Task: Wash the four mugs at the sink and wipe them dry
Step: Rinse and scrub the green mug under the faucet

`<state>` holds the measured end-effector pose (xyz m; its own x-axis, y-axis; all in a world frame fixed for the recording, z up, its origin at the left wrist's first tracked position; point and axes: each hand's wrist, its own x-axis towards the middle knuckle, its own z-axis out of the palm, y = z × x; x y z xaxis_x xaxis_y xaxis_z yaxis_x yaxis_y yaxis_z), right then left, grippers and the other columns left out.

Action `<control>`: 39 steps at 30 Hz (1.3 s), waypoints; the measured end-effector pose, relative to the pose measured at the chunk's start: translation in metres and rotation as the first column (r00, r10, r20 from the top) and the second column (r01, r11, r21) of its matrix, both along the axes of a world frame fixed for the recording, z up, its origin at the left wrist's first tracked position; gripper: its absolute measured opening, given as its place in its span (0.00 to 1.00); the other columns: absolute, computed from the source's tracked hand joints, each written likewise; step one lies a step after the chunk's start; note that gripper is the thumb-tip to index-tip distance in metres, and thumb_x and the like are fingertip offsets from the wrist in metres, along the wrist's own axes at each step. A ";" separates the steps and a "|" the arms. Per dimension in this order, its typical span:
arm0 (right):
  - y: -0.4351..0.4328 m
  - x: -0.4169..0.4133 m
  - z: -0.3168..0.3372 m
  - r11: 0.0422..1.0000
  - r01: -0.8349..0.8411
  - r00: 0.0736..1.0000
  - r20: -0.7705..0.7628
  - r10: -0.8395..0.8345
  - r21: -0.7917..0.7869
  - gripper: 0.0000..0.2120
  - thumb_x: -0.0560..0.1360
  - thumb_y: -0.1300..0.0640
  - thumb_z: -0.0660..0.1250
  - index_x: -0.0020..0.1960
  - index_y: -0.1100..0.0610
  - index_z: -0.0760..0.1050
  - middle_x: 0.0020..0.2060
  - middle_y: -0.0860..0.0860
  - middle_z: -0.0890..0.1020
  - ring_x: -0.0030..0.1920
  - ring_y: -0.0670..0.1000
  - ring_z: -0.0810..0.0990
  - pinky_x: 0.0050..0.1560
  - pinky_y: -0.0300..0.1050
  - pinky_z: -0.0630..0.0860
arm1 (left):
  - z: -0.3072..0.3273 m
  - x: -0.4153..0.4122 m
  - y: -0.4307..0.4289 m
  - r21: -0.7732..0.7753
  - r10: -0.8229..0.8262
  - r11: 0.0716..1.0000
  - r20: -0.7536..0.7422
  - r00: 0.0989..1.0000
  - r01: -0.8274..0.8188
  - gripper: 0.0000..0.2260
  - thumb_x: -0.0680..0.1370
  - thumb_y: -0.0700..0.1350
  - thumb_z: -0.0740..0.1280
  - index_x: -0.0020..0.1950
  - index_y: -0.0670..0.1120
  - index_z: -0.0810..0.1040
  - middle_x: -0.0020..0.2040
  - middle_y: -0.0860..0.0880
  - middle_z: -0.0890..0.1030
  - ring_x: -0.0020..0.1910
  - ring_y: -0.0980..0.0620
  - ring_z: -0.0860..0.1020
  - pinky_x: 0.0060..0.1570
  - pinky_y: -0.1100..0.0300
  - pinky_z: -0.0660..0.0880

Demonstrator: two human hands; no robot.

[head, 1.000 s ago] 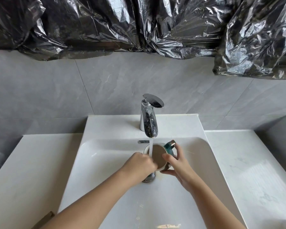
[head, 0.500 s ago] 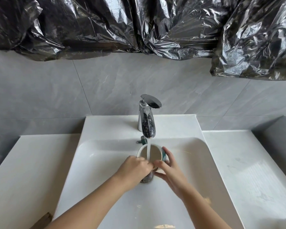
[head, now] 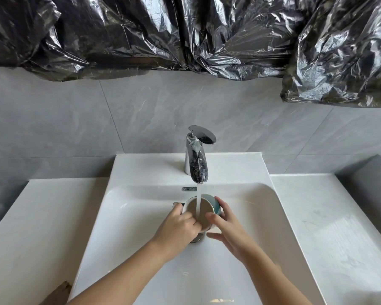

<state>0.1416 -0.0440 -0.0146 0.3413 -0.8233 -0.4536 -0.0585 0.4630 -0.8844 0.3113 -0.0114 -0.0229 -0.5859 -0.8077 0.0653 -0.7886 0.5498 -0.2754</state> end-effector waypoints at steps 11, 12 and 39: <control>-0.009 0.000 0.006 0.994 -0.077 0.993 -0.099 0.069 -0.080 0.43 0.60 0.42 0.74 0.71 0.40 0.60 0.57 0.51 0.78 0.48 0.46 0.82 0.48 0.41 0.81 | -0.008 0.004 -0.016 0.061 0.051 0.997 -0.057 0.997 -0.047 0.13 0.66 0.41 0.71 0.48 0.53 0.80 0.44 0.55 0.83 0.50 0.52 0.80 0.53 0.57 0.75; -0.005 0.001 0.001 0.997 -0.040 0.998 -0.050 0.036 -0.070 0.45 0.59 0.42 0.75 0.71 0.39 0.59 0.59 0.52 0.78 0.50 0.46 0.82 0.50 0.43 0.81 | -0.007 0.002 -0.015 0.091 0.037 0.995 -0.078 0.996 -0.030 0.15 0.64 0.38 0.72 0.47 0.53 0.79 0.40 0.55 0.82 0.45 0.51 0.80 0.46 0.59 0.77; 0.008 -0.002 -0.019 0.994 0.071 0.996 0.052 -0.076 0.087 0.37 0.63 0.50 0.71 0.71 0.49 0.68 0.43 0.58 0.79 0.39 0.56 0.76 0.43 0.54 0.70 | -0.010 -0.016 0.001 0.259 0.036 0.966 -0.120 0.992 -0.004 0.11 0.60 0.55 0.78 0.34 0.53 0.79 0.27 0.56 0.76 0.29 0.57 0.77 0.22 0.66 0.67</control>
